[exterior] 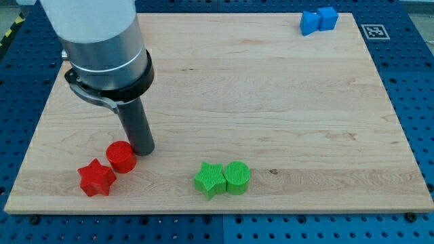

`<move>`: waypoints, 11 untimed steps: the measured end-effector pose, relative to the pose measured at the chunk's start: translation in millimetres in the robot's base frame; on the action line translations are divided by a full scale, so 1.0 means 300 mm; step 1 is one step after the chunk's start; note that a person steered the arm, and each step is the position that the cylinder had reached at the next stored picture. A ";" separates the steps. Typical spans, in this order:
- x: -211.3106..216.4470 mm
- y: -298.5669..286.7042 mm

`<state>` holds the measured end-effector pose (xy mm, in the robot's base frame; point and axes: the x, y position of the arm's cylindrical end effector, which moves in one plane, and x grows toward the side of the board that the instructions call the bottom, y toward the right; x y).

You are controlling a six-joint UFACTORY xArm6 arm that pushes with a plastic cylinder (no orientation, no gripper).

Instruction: Move the arm towards the green star

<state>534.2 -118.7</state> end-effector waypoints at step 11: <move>0.167 0.177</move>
